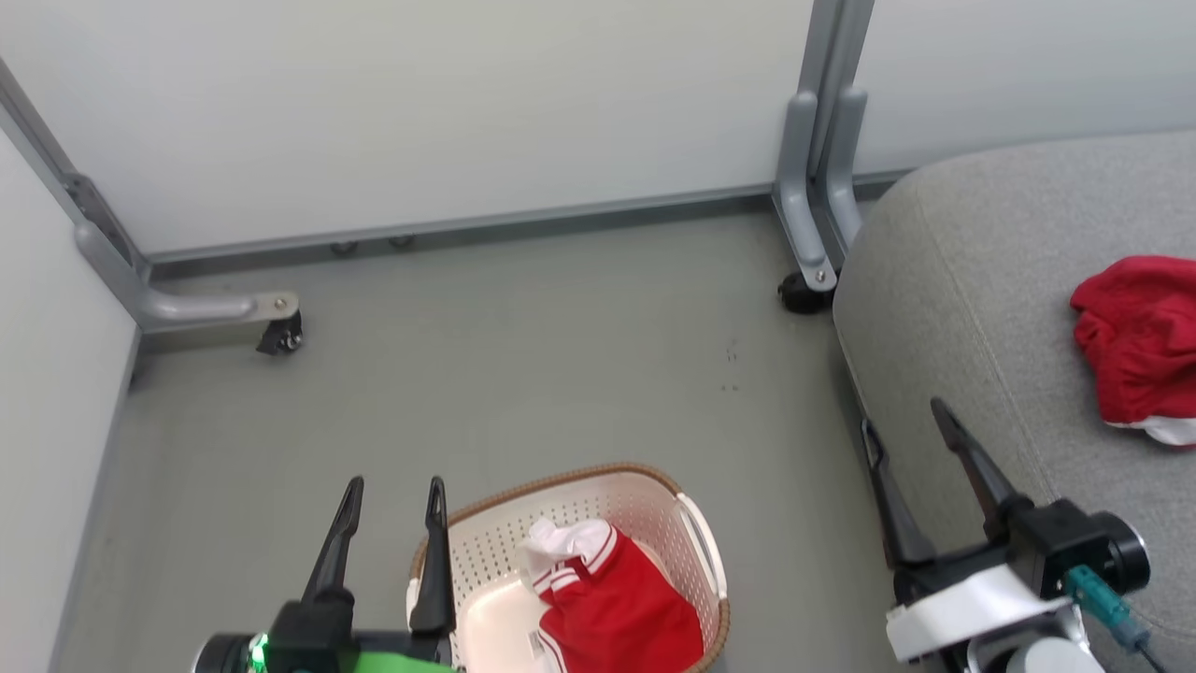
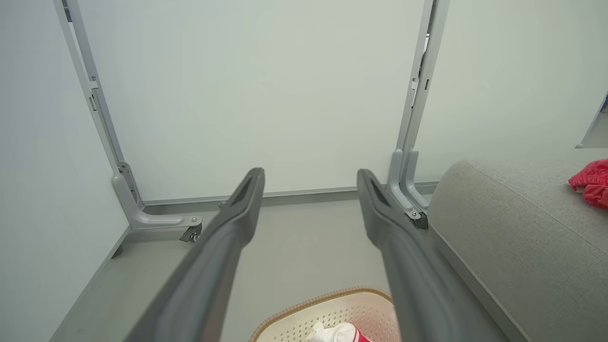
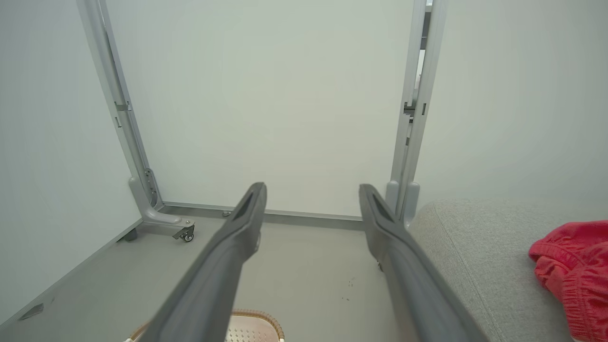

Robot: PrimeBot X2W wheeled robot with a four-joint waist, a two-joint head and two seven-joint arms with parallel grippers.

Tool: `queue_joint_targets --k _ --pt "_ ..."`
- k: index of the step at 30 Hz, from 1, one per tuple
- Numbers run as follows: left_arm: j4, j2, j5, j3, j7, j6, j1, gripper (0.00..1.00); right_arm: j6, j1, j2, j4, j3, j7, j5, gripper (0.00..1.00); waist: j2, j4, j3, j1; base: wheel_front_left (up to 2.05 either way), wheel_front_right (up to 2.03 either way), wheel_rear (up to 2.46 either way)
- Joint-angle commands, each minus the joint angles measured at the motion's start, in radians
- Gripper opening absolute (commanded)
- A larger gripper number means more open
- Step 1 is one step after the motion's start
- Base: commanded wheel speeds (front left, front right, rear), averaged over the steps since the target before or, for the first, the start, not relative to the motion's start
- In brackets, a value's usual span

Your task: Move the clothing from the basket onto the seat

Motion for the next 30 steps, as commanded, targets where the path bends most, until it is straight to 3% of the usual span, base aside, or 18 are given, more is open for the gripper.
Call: queue_joint_targets --k 1,11,18,30 --pt "-0.014 -0.012 0.011 0.014 0.000 0.002 0.045 1.00 -0.002 0.035 -0.005 -0.007 0.001 0.000 -0.013 1.00 0.0000 0.017 -0.062 0.0001 0.00 0.00 0.00" --pt "-0.073 -0.041 0.055 0.086 -0.001 0.004 0.176 1.00 -0.002 0.153 -0.005 -0.011 0.024 0.000 -0.035 1.00 0.0000 -0.009 -0.116 0.0001 0.00 0.00 0.00" --pt "-0.074 -0.043 0.075 0.102 -0.001 -0.023 0.184 1.00 -0.002 0.163 -0.004 -0.018 0.019 0.000 -0.026 1.00 0.0000 -0.009 -0.111 0.0001 0.00 0.00 0.00" --pt "-0.073 -0.043 0.079 0.114 -0.001 -0.031 0.167 1.00 -0.002 0.169 -0.004 -0.021 0.019 0.000 -0.026 1.00 0.0000 -0.001 -0.098 0.0001 0.00 0.00 0.00"
